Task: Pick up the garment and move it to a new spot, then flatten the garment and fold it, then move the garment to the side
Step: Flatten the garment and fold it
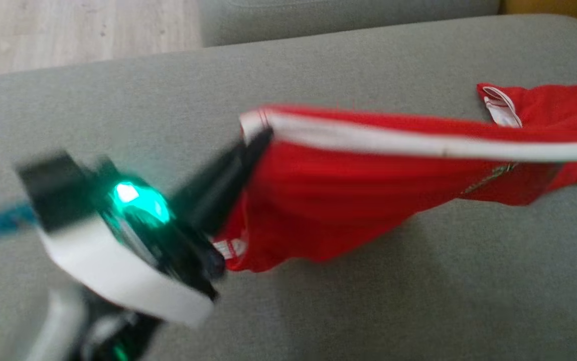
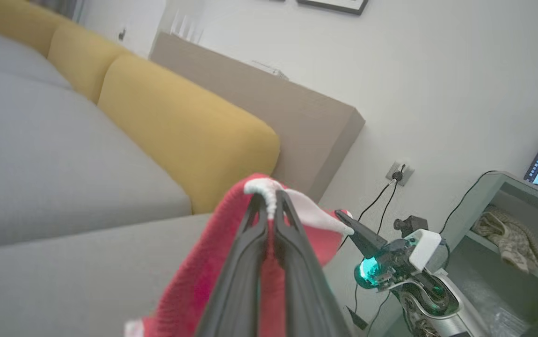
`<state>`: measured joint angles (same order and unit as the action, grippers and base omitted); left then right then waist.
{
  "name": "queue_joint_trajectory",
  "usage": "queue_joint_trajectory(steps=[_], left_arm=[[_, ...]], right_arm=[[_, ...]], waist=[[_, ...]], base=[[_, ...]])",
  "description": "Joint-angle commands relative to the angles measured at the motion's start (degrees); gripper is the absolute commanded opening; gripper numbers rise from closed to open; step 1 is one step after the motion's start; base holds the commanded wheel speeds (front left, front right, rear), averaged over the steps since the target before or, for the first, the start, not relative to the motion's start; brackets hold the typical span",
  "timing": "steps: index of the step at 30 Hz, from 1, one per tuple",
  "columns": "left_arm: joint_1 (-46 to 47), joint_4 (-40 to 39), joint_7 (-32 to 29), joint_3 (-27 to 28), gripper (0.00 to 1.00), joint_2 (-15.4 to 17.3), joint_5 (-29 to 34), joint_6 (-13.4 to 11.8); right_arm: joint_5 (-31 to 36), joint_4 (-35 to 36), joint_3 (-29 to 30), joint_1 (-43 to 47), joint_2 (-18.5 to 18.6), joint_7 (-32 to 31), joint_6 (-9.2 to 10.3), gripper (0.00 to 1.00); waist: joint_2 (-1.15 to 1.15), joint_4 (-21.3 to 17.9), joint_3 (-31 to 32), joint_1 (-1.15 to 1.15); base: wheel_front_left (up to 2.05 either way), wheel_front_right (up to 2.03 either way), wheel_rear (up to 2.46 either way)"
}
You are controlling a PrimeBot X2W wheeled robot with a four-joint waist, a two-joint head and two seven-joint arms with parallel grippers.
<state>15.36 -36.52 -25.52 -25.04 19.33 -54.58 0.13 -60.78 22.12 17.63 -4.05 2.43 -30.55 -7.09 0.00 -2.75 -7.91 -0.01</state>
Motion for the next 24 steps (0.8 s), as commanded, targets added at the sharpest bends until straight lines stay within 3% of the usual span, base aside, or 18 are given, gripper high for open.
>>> queue_joint_trajectory(steps=[1, 6, 11, 14, 19, 20, 24], left_arm=[[5.9, -2.4, -1.6, 3.8, 0.00, 1.5, -1.1, -0.8], [20.9, 3.1, -8.1, 7.1, 0.00, 2.8, -3.0, -2.1], [37.3, 20.4, -7.9, 8.8, 0.00, 2.6, 0.4, 0.1], [46.7, 32.6, -2.9, 9.1, 0.00, 1.1, 4.6, 2.7], [59.2, 51.0, 12.5, 8.5, 0.00, -1.8, 10.7, 6.4], [59.2, 51.0, 12.5, 8.5, 0.00, -1.8, 10.7, 6.4], [63.2, 60.5, 23.2, 5.9, 0.00, -2.9, 12.5, 7.2]], right_arm=[[-1.2, 2.7, -1.7, -3.9, 0.5, -0.8, -0.40, 0.00], [1.1, 0.1, -4.8, -16.2, 0.4, -3.8, -0.40, 0.00], [9.1, -17.9, -4.8, -39.2, 0.4, -3.9, -0.40, 0.00], [14.9, -33.5, -3.4, -55.6, 0.4, 0.1, -0.40, 0.00], [20.4, -57.8, -1.8, -77.3, 0.4, 13.1, -0.40, 0.00], [20.4, -57.8, -1.8, -77.3, 0.4, 13.1, -0.40, 0.00], [19.5, -71.3, -4.5, -85.6, 0.4, 22.5, -0.40, 0.00]], waist=[[0.00, -1.0, -1.3, 0.01], [0.00, -2.2, -6.4, 0.01], [0.00, -1.7, -12.7, 0.01], [0.00, -1.3, -16.0, 0.01], [0.00, -0.9, -19.3, 0.01], [0.00, -0.9, -19.3, 0.01], [0.00, -1.1, -20.3, 0.01]], base=[[0.00, 0.00, 0.00], [0.00, 0.00, 0.00], [0.00, 0.00, 0.00], [0.00, 0.00, 0.00], [0.00, 0.00, 0.00], [0.00, 0.00, 0.00], [0.00, 0.00, 0.00]])
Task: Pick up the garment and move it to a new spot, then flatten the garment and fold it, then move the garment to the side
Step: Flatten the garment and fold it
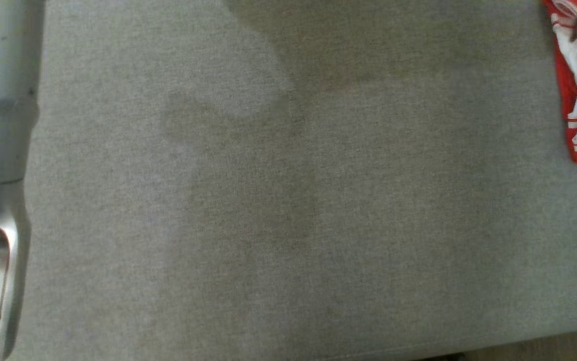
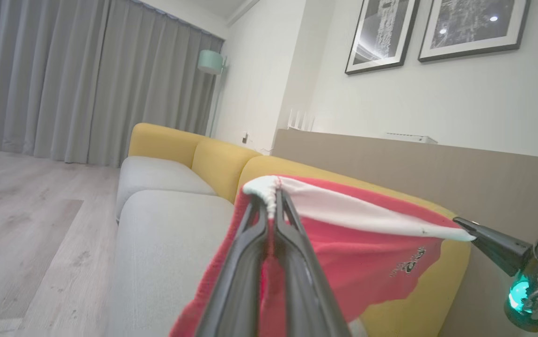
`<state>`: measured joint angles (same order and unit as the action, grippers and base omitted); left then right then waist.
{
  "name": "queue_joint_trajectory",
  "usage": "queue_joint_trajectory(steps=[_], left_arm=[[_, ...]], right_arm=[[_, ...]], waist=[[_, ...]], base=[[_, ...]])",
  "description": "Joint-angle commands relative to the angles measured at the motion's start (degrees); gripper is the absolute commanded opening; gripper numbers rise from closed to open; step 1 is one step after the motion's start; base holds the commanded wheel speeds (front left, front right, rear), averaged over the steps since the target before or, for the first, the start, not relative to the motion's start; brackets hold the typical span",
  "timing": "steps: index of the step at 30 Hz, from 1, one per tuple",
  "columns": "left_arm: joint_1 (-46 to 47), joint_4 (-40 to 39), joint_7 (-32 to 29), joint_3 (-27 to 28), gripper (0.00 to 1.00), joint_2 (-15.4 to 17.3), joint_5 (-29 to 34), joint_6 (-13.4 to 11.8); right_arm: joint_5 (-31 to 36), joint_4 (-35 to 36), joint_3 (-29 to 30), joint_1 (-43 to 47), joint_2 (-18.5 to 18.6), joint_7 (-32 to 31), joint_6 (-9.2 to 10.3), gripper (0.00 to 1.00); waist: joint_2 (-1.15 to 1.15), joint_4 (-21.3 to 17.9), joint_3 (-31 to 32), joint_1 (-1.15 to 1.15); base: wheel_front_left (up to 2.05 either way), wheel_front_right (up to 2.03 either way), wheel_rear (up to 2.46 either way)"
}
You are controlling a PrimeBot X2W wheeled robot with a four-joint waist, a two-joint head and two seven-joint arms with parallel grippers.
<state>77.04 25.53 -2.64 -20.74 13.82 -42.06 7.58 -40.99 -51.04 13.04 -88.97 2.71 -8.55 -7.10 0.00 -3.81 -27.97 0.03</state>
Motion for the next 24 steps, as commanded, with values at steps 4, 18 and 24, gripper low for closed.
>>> queue_joint_trajectory(steps=[4, 18, 24], left_arm=[[-1.7, -0.4, 4.4, -5.8, 0.00, 4.0, -3.9, -0.1], [-52.1, -20.2, 15.9, -22.6, 0.00, 15.7, -14.4, -3.0], [-72.1, -31.9, 17.4, -22.7, 0.00, 16.9, -16.2, -8.8]], right_arm=[[-4.1, -4.3, -6.1, 1.3, 0.2, 5.2, -0.39, 0.00], [-3.0, 16.3, -12.3, 61.9, 0.3, 11.6, -0.39, 0.00], [-2.0, 45.8, -4.6, 93.6, 0.2, 2.1, -0.39, 0.00]], waist=[[0.00, -0.3, 0.5, -0.03], [0.00, 2.0, 15.4, -0.03], [0.00, 3.6, 18.8, -0.03]], base=[[0.00, 0.00, 0.00], [0.00, 0.00, 0.00], [0.00, 0.00, 0.00]])
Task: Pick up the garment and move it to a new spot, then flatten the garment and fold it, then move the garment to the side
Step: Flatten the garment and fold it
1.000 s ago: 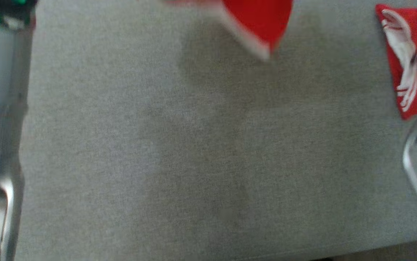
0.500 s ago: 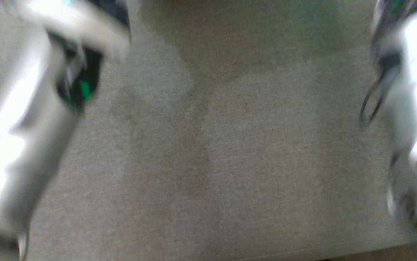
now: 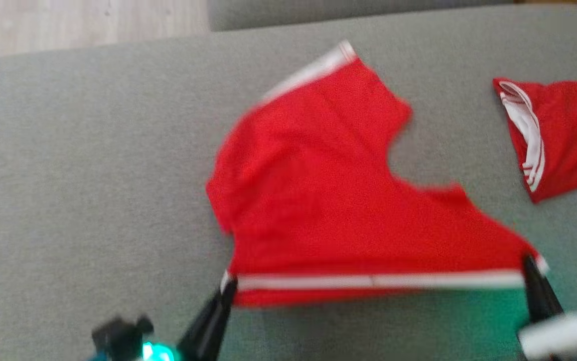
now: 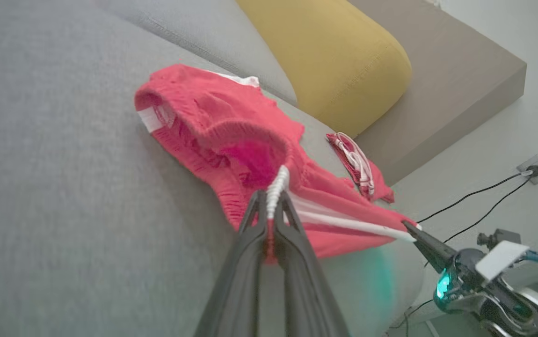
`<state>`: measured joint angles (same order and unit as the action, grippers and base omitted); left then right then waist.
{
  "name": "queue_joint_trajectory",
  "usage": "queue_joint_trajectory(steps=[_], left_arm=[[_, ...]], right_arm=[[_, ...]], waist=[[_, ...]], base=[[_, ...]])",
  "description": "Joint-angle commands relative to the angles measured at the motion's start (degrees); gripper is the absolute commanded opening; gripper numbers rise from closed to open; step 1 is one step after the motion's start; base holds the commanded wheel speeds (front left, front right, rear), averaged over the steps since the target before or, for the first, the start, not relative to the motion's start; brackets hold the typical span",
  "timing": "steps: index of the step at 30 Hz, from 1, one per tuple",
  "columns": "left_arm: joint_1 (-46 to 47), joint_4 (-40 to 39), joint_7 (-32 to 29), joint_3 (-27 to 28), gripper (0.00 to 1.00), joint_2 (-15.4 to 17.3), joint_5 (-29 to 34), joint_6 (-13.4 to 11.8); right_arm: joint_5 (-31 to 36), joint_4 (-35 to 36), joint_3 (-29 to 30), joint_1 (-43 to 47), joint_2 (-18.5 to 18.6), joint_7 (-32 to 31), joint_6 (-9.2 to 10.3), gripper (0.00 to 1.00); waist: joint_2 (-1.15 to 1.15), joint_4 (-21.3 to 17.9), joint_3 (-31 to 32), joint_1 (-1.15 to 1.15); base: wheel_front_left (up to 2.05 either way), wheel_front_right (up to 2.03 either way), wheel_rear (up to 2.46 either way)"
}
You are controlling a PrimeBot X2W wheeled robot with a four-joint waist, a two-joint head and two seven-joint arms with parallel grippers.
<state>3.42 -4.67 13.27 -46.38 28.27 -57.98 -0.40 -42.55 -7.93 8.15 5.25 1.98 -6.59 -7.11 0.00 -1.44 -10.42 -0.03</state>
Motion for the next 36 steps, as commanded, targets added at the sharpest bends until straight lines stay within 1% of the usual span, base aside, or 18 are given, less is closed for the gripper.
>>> queue_joint_trajectory(steps=[1, 4, 6, 8, 9, 11, 13, 16, 17, 21, 25, 28, 29, 32, 33, 34, 35, 36], left_arm=[[-1.0, -3.7, 1.5, 3.3, 0.00, 2.3, -0.7, -1.5], [-5.7, -8.8, 1.6, 4.1, 0.00, 1.8, -2.0, -2.1], [-6.4, -10.4, 1.6, 4.8, 0.00, 0.9, -3.7, -1.5], [-5.3, -10.4, 1.0, 5.1, 0.00, 0.1, -5.0, -0.5], [-4.5, -10.2, 0.7, 5.5, 0.00, -0.8, -6.9, 0.3], [-1.8, -9.1, -0.6, 6.4, 0.00, -1.3, -8.6, 1.5], [1.4, -7.3, -1.9, 7.5, 0.00, -2.5, -10.7, 2.5], [6.4, -4.3, -3.8, 8.3, 0.00, -4.7, -13.1, 3.8], [6.4, -4.3, -3.8, 8.3, 0.00, -4.7, -13.1, 3.8], [12.7, 0.5, -6.0, 8.9, 0.00, -8.3, -16.2, 4.8], [17.7, 6.3, -6.7, 8.8, 0.00, -11.5, -16.3, 5.1], [20.2, 9.8, -6.3, 8.6, 0.00, -13.8, -16.1, 5.4], [21.5, 11.7, -6.4, 8.1, 0.00, -14.9, -15.9, 5.6], [23.1, 14.8, -6.5, 7.7, 0.00, -16.3, -15.5, 5.5], [23.6, 15.9, -6.4, 7.6, 0.00, -16.7, -15.2, 5.4], [23.9, 16.9, -6.3, 7.5, 0.04, -17.1, -15.1, 5.1], [24.1, 17.8, -6.4, 7.4, 0.26, -17.5, -15.2, 4.7], [24.3, 18.4, -6.7, 7.2, 0.71, -17.8, -15.2, 4.6]], right_arm=[[-1.5, 7.4, 1.2, 3.6, 0.9, -1.3, -0.37, 0.00], [-4.2, 18.4, 3.8, 11.9, 0.9, -4.2, -0.37, 0.00], [-4.4, 22.5, 5.4, 12.9, 0.9, -5.9, -0.37, 0.00], [-4.1, 24.2, 6.1, 10.7, 0.9, -8.5, -0.37, 0.00], [-4.0, 24.4, 6.2, 8.8, 0.9, -10.1, -0.37, 0.00], [-2.8, 23.8, 6.6, 3.7, 0.9, -13.6, -0.37, 0.00], [-0.5, 21.9, 7.3, -2.8, 0.9, -17.0, -0.37, 0.00], [2.8, 16.1, 8.4, -13.7, 0.9, -22.3, -0.37, 0.00], [2.8, 16.1, 8.4, -13.7, 0.9, -22.3, -0.37, 0.00], [6.5, 5.4, 9.8, -27.8, 0.9, -27.9, -0.37, 0.00], [11.2, -4.9, 11.7, -39.3, 0.9, -29.8, -0.37, 0.00], [14.5, -10.8, 11.9, -45.8, 0.9, -30.3, -0.37, 0.00], [16.9, -14.0, 12.0, -49.1, 0.9, -30.1, -0.37, 0.00], [21.0, -17.6, 12.2, -52.5, 0.9, -29.7, -0.37, 0.00], [22.2, -18.7, 12.0, -53.3, 0.9, -29.7, -0.37, 0.35], [23.4, -19.6, 11.7, -53.9, 0.9, -29.7, -0.37, 1.00], [24.3, -20.4, 11.6, -54.3, 0.9, -29.7, -0.37, 1.00], [25.2, -21.1, 11.5, -54.6, 0.9, -29.7, -0.37, 1.00]], waist=[[0.00, 1.5, 1.3, 0.03], [0.00, 2.5, 0.7, 0.03], [0.00, 3.2, -0.1, 0.03], [0.00, 4.1, -1.2, 0.03], [0.00, 4.6, -1.9, 0.03], [0.00, 5.6, -3.8, 0.03], [0.00, 6.8, -5.6, 0.03], [0.00, 8.6, -7.9, 0.03], [0.00, 8.6, -7.9, 0.03], [0.00, 11.2, -10.4, 0.03], [0.00, 13.4, -12.0, 0.03], [0.00, 14.7, -12.8, 0.03], [0.00, 15.5, -13.2, 0.03], [0.00, 16.5, -13.6, 0.03], [0.00, 16.7, -13.7, 0.03], [0.00, 16.8, -13.7, 0.03], [0.00, 16.9, -13.7, 0.03], [0.00, 16.9, -13.8, 0.03]], base=[[0.00, 0.00, 0.00], [0.00, 0.00, 0.00], [0.00, 0.00, 0.00], [0.00, 0.00, 0.00], [0.00, 0.00, 0.00], [0.00, 0.00, 0.00], [0.00, 0.00, 0.00], [0.00, 0.00, 0.00], [0.00, 0.00, 0.00], [0.00, 0.00, 0.00], [0.00, 0.00, 0.00], [0.00, 0.00, 0.00], [0.00, 0.00, 0.00], [0.00, 0.00, 0.00], [0.00, 0.00, 0.00], [0.00, 0.00, 0.00], [0.00, 0.00, 0.00], [0.00, 0.00, 0.00]])
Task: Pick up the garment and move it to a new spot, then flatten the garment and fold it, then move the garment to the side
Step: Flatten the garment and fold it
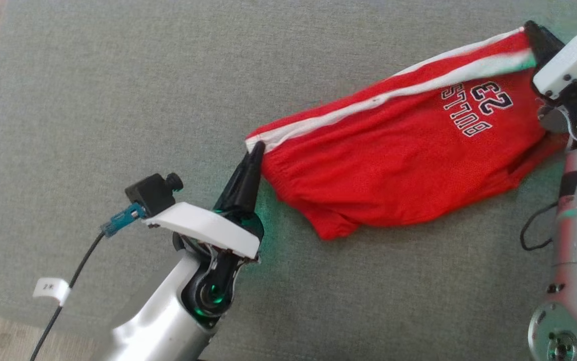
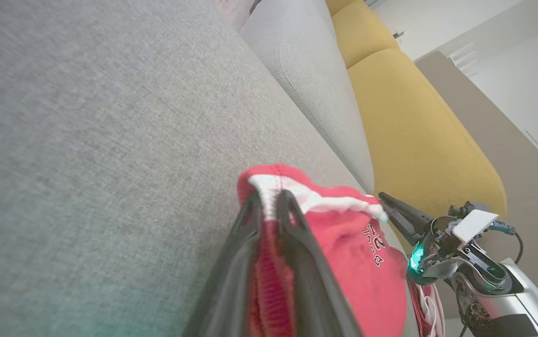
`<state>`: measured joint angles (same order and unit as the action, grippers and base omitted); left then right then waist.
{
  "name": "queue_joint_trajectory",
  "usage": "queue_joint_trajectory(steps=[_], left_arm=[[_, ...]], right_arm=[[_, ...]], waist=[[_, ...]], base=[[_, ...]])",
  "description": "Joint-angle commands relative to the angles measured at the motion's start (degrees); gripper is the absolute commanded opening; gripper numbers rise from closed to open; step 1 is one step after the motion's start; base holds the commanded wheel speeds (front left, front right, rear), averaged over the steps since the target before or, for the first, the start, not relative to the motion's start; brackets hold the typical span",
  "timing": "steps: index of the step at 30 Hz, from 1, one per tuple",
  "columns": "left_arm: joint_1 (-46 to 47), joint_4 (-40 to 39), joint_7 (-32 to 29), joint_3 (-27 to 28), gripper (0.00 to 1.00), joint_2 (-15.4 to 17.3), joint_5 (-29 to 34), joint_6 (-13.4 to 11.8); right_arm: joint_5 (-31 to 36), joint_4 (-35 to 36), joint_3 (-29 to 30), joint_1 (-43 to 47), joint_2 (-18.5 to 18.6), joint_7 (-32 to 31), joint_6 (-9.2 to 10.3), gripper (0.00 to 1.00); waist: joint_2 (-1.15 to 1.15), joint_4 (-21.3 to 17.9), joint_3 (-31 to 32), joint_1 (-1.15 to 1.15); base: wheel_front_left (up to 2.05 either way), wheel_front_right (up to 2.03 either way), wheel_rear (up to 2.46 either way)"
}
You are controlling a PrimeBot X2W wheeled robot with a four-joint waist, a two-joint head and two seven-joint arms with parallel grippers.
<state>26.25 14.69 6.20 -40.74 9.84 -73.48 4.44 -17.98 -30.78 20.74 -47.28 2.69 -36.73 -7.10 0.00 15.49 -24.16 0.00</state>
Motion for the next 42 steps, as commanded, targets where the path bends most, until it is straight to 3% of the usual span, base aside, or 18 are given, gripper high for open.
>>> queue_joint_trajectory(steps=[1, 5, 8, 11, 16, 20, 24, 31, 32, 33, 38, 42], left_arm=[[1.5, -0.6, 0.0, 1.1, 1.00, 0.5, 0.4, -0.1], [1.3, 0.3, -0.2, 0.5, 1.00, 1.5, 1.4, -0.3], [1.3, 0.0, 0.6, -1.4, 1.00, 4.8, 6.6, -2.2], [1.2, -1.5, 4.7, -2.9, 1.00, 8.9, 15.4, -6.3], [-1.7, -6.9, 7.9, -2.0, 1.00, 11.9, 22.7, -11.6], [-3.5, -11.5, 8.7, 0.9, 1.00, 11.2, 28.6, -14.5], [-5.1, -16.1, 8.8, 6.0, 1.00, 7.8, 38.3, -15.3], [-9.3, -17.4, 8.8, 12.2, 1.00, 2.2, 46.7, -12.1], [-10.0, -17.0, 8.8, 13.1, 1.00, 1.7, 47.4, -11.3], [-10.7, -16.7, 8.8, 14.1, 1.00, 1.0, 48.0, -10.7], [-14.5, -14.8, 8.8, 19.1, 1.00, -0.7, 51.1, -7.8], [-18.8, -13.8, 8.8, 22.6, 1.00, -1.9, 52.7, -5.8]], right_arm=[[1.6, 1.5, -1.7, -2.1, 0.2, 0.6, -0.39, 1.00], [6.1, 4.1, -6.3, 0.1, 0.2, 1.5, -0.39, 1.00], [10.7, 9.1, -10.6, 3.4, 0.4, 1.6, -0.39, 1.00], [12.2, 13.8, -14.7, 6.7, 2.8, -0.4, -0.39, 1.00], [10.9, 19.2, -16.4, 10.2, 5.1, -4.4, -0.39, 1.00], [10.9, 19.3, -16.0, 11.4, 5.5, -6.3, -0.39, 1.00], [11.3, 16.3, -14.3, 11.4, 5.0, -7.0, -0.39, 1.00], [13.4, 9.5, -13.0, 11.2, 3.7, -6.2, -0.39, 1.00], [12.9, 8.7, -12.9, 11.2, 3.3, -5.9, -0.39, 0.36], [11.9, 7.9, -13.3, 11.2, 2.9, -5.8, -0.39, 0.00], [7.1, 6.7, -11.8, 10.6, 1.7, -3.0, -0.39, 0.00], [6.9, 6.4, -7.3, 10.6, 3.1, -0.4, -0.39, 0.00]], waist=[[0.00, -0.1, 0.0, 0.00], [0.00, -1.1, 0.7, 0.00], [0.00, -2.4, 1.8, 0.00], [0.00, -3.5, 2.7, 0.00], [0.00, -4.3, 2.8, 0.00], [0.00, -3.2, 1.1, 0.00], [0.00, -1.3, -0.7, 0.00], [0.00, 0.4, -0.6, 0.00], [0.00, 0.4, -0.3, 0.00], [0.00, 0.3, 0.1, 0.00], [0.00, -1.8, 3.2, 0.00], [0.00, -3.6, 6.3, 0.00]], base=[[0.00, 0.00, 0.00], [0.00, 0.00, 0.00], [0.00, 0.00, 0.00], [0.00, 0.00, 0.00], [0.00, 0.00, 0.00], [0.00, 0.00, 0.00], [0.00, 0.00, 0.00], [0.00, 0.00, 0.00], [0.00, 0.00, 0.00], [0.00, 0.00, 0.00], [0.00, 0.00, 0.00], [0.00, 0.00, 0.00]])
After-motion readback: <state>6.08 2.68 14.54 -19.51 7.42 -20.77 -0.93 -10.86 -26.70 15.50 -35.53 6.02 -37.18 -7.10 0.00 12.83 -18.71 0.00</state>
